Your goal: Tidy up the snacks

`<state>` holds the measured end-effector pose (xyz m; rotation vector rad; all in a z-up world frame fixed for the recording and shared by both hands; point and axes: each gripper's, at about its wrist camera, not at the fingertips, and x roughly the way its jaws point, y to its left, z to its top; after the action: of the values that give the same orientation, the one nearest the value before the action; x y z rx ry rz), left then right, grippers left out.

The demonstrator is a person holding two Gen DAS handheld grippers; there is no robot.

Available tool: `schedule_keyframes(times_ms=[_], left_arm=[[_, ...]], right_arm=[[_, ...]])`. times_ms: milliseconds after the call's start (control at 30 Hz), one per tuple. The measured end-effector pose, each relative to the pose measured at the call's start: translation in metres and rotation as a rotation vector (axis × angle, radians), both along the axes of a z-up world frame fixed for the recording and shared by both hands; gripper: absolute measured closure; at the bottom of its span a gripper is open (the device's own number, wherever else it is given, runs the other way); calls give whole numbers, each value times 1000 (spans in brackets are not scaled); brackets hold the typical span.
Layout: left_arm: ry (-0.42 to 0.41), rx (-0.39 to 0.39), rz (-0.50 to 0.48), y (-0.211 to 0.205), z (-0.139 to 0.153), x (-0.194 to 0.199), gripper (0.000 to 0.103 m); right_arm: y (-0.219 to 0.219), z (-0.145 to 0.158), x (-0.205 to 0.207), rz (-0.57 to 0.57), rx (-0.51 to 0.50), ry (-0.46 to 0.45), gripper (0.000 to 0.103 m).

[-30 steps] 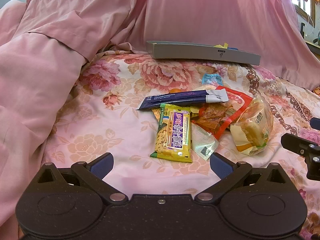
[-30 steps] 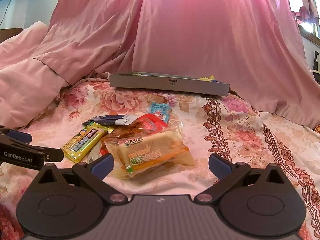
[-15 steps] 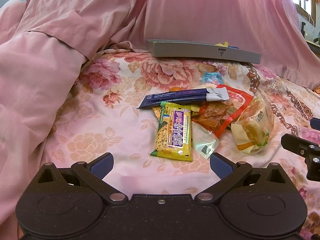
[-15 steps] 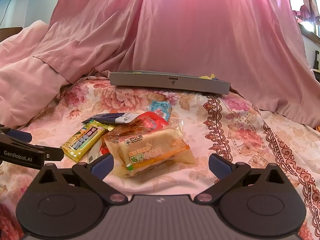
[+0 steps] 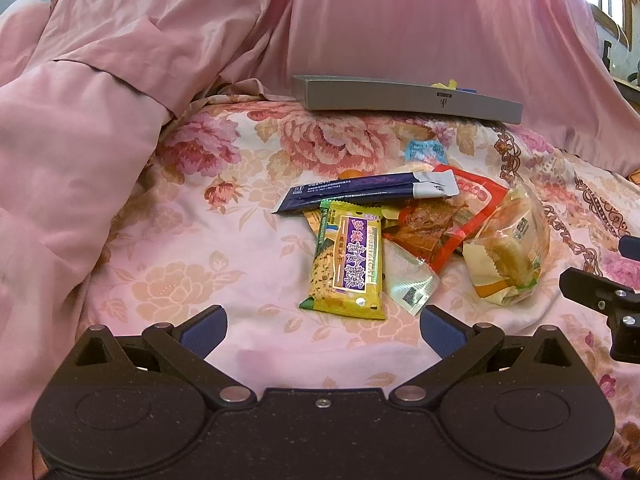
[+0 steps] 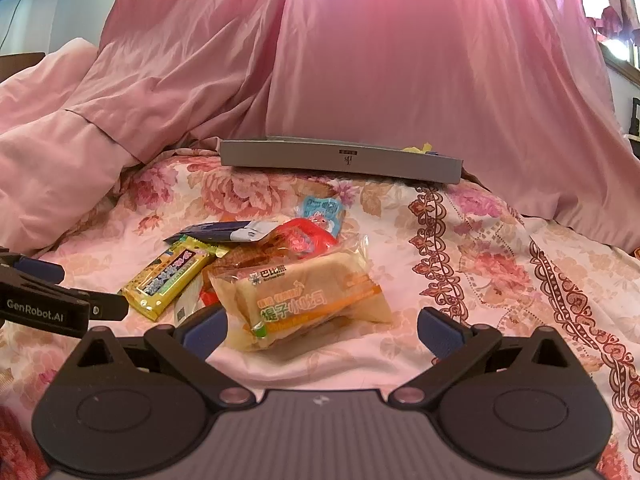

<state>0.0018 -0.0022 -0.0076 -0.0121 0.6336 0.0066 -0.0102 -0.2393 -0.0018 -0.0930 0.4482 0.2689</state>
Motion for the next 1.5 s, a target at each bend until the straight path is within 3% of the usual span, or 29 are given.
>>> schedule_keyframes(times_ms=[400, 767, 1333, 1500], left_arm=[[8, 2, -3, -2, -1, 5, 1], [-47, 29, -20, -2, 8, 28, 1], [40, 43, -124, 1, -4, 77, 1], [53, 46, -127, 3, -3, 85, 6]], right_arm=[[1, 0, 8, 10, -1, 7, 0], [12, 2, 34, 118, -34, -2, 0], [16, -6, 83, 314, -107, 41, 0], [15, -5, 96, 359, -115, 57, 0]])
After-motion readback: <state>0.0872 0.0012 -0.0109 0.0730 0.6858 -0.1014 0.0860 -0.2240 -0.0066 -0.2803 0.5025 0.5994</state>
